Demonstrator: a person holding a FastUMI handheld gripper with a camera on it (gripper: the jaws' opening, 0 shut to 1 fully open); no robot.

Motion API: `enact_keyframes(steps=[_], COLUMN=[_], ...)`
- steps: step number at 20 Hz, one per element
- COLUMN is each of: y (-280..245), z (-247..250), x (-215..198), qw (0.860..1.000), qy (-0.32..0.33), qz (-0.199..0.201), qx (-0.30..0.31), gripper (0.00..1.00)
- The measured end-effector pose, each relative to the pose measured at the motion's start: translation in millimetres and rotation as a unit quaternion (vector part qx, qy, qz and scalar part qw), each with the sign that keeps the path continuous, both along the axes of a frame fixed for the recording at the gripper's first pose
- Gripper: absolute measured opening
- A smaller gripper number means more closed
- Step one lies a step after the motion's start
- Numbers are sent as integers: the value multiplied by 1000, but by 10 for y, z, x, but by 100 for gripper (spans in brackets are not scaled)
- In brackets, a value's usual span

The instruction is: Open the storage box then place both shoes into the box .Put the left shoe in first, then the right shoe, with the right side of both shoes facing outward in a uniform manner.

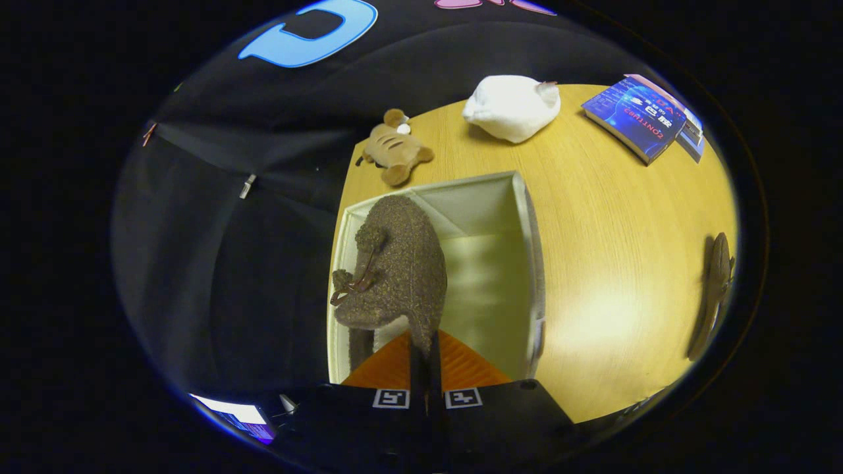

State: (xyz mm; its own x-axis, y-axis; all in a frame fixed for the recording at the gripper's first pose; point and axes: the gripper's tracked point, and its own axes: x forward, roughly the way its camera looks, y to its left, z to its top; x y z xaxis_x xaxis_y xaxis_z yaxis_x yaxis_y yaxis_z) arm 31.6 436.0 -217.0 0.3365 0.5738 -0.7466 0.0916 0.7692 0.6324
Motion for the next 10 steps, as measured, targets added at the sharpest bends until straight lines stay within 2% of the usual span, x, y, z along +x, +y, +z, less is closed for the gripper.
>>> enact_keyframes(steps=[10], y=[353], z=[-644], x=[4], qw=[997], qy=[46], qz=[6], qx=[-60], gripper=[5])
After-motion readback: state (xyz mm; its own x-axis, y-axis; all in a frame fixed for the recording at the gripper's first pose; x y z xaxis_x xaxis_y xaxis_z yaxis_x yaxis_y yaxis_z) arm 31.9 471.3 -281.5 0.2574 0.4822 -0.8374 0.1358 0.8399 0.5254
